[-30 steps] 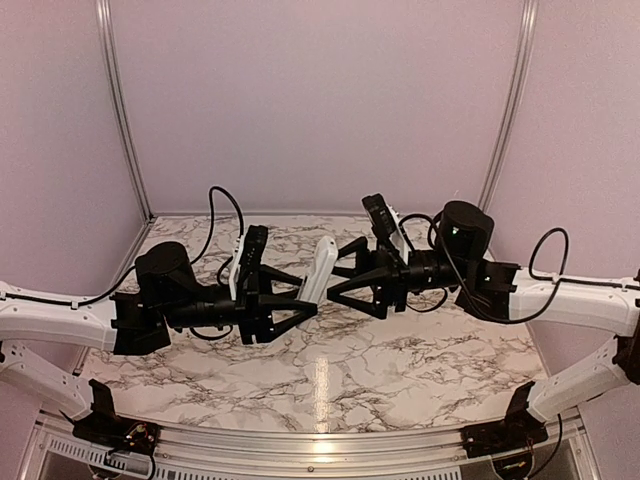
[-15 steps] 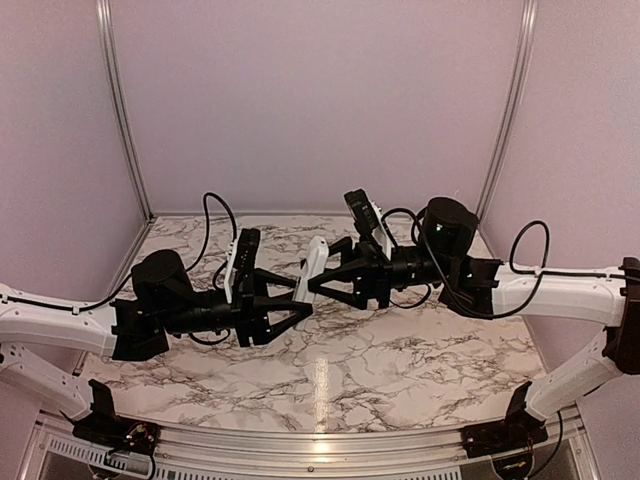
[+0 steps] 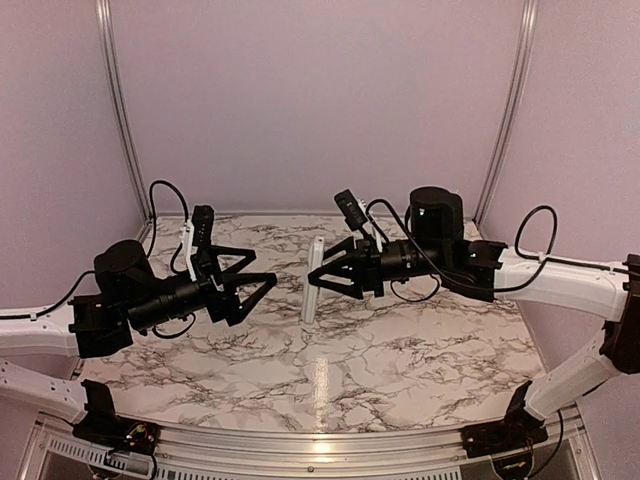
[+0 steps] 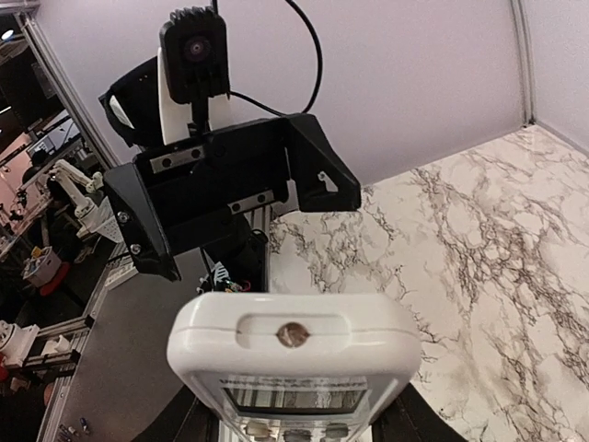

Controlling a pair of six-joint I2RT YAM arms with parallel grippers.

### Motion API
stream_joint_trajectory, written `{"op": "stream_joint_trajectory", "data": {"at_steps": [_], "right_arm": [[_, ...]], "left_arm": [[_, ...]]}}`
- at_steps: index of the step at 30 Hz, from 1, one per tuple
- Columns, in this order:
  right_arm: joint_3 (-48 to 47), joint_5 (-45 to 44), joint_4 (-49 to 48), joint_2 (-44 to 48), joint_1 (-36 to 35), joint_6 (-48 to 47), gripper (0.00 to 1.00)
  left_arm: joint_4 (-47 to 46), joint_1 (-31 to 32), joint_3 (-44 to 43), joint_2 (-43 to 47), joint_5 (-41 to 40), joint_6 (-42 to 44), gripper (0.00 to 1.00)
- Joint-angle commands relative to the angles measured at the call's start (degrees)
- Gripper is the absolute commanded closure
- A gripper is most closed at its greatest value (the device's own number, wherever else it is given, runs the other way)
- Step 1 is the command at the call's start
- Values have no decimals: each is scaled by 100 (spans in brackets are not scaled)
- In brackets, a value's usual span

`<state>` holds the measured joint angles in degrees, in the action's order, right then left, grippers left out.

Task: Load the batteries into the remote control
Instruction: Pass from the left arm to the right, then place the remote control at the center of the board.

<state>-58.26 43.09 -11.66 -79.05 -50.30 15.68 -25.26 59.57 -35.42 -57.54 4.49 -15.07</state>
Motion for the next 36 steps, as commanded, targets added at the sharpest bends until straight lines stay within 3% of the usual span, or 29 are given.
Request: {"op": "stream_joint_trajectory", "data": {"at_steps": [1,8,13,20,28,36], "right_arm": [[-676,-910,1948,-348,134,-527,84],[-2030,-2953,4499,-1663,159,-1356,81],[-2721,-3243,5364,-2615,155,-1550,82],[-3121,-3406,5810,-3587,109,-1706,81],[-3329,-3483,5779,-4285,108,-1604,74],[-3556,-3509,5763,-4673,108,-1447,60]], "left_arm": [[1330,-395,73,257,-1081,-409,1],[2385,-906,-76,23,-1749,-1010,1],[2422,-977,2,-46,-1846,-1060,1],[3259,-1081,-307,-635,-2587,-1136,1],[2808,-1096,17,-865,-2306,-1210,1],[2658,-1092,261,-818,-2202,-1183,1]]}}
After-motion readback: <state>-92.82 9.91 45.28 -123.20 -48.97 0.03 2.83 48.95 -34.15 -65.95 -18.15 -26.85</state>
